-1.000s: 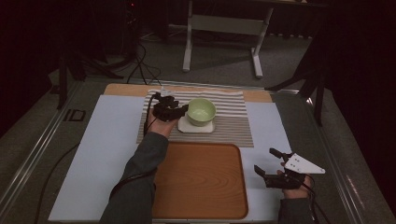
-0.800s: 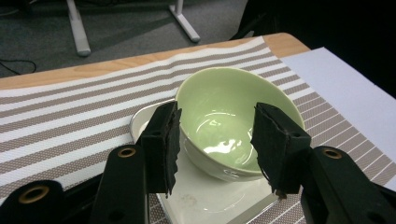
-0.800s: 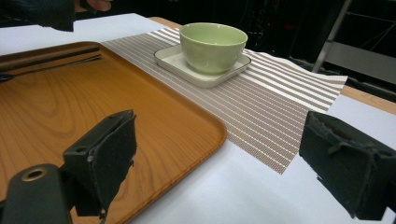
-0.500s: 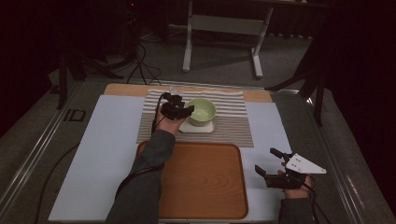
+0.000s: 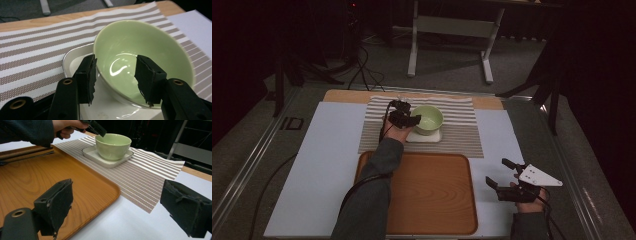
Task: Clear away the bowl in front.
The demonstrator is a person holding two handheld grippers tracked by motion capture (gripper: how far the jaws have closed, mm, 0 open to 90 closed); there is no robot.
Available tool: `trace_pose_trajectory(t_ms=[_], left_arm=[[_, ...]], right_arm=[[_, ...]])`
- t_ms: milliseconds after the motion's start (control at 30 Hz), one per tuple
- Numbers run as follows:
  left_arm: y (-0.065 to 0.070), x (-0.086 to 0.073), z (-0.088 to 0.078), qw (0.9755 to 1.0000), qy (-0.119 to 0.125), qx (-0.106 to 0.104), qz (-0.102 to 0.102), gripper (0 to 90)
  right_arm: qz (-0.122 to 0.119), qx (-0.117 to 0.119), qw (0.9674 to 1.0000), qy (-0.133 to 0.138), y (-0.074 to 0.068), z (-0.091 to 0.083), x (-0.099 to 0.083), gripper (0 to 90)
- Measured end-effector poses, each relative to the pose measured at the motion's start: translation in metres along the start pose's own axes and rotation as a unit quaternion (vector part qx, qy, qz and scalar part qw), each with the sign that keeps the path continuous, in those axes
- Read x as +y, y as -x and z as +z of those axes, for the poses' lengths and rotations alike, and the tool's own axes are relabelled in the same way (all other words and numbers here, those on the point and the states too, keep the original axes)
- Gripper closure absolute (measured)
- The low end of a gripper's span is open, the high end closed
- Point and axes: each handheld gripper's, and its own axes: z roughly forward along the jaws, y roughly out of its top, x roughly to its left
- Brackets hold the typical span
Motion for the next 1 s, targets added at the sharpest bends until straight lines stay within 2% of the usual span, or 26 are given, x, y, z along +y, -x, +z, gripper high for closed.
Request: trace_pose_trajectory(t_ms=[100,367,467,600,700,867,1000], left_arm=[[-0.002,-0.001,0.006,0.9998,-0.016,0.007,0.001,52.7],[-0.004,0.0,0.017,0.9992,-0.037,0.007,-0.013,59.9],[-0.004,0.002,0.017,0.9989,-0.043,0.014,-0.016,64.4],[-0.002,0.006,0.017,0.998,-0.056,0.029,-0.007,74.1],[-0.004,0.006,0.017,0.9977,-0.057,0.033,-0.013,78.0],[-0.005,0.007,0.019,0.9972,-0.062,0.034,-0.026,80.2],[-0.006,0.004,0.025,0.9961,-0.076,0.03,-0.033,79.0]], right_arm=[[0.001,0.0,1.0,0.001,0.0,-0.001,0.0,10.7],[0.004,-0.002,1.0,0.003,0.001,-0.003,-0.001,10.7],[0.004,-0.002,1.0,0.003,0.002,-0.003,-0.001,10.7],[0.004,-0.002,1.0,0.004,0.001,-0.003,-0.001,10.7],[0.004,-0.002,1.0,0.004,0.001,-0.004,-0.001,10.7],[0.004,-0.003,1.0,0.004,0.001,-0.004,-0.001,10.7],[0.004,-0.003,1.0,0.004,0.001,-0.004,-0.001,10.7]])
